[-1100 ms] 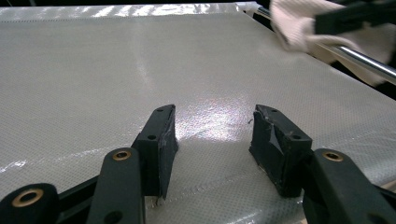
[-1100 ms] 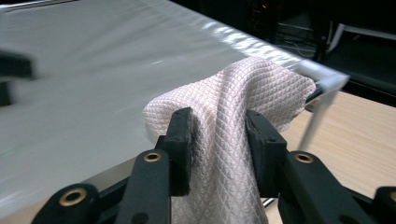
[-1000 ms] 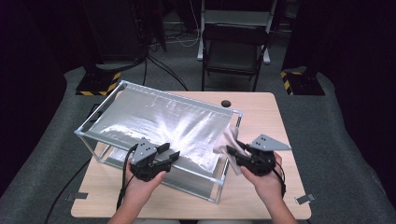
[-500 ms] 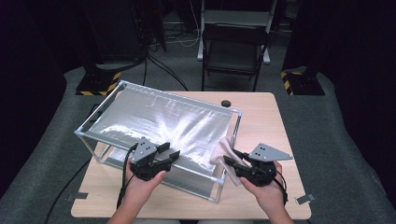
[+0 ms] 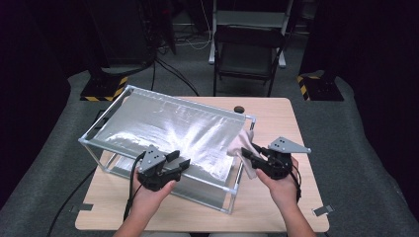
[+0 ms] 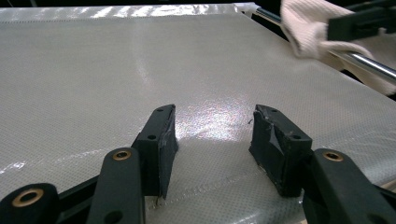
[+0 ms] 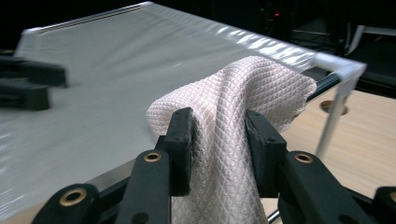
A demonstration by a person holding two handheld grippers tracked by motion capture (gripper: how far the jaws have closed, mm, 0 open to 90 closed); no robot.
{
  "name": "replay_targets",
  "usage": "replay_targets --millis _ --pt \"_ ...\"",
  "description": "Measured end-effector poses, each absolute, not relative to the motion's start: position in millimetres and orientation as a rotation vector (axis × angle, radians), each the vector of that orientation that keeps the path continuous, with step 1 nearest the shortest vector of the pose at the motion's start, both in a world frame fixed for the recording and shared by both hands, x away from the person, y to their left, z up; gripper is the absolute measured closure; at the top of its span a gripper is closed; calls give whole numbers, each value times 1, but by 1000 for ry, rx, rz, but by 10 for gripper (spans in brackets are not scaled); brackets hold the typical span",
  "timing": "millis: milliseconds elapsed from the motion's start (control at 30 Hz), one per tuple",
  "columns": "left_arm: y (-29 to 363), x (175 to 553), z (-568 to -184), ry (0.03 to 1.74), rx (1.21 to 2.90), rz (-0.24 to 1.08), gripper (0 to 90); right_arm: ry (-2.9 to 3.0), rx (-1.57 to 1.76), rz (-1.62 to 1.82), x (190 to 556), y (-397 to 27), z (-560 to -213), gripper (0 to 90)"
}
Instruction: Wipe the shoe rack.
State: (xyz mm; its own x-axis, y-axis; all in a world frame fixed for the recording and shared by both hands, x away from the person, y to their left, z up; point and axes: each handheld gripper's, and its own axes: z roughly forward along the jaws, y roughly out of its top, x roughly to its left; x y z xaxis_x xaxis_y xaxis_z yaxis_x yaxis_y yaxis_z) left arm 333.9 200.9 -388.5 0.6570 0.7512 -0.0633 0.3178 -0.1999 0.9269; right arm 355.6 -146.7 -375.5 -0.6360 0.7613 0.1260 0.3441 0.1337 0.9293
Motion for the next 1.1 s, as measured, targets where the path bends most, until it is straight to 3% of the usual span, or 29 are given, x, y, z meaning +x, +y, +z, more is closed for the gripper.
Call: replay_targets --millis 367,733,833,1100 --pt "199 335 -388 863 1794 504 493 2103 932 1533 291 -132 -377 657" --pt "187 335 -381 870 1825 523 482 2135 930 1463 304 -140 -370 676" --pt "187 332 -374 893 1840 520 392 2132 934 1448 307 -143 -369 687" --pt "217 335 -372 928 1816 521 354 2109 982 1435 318 -161 -369 692"
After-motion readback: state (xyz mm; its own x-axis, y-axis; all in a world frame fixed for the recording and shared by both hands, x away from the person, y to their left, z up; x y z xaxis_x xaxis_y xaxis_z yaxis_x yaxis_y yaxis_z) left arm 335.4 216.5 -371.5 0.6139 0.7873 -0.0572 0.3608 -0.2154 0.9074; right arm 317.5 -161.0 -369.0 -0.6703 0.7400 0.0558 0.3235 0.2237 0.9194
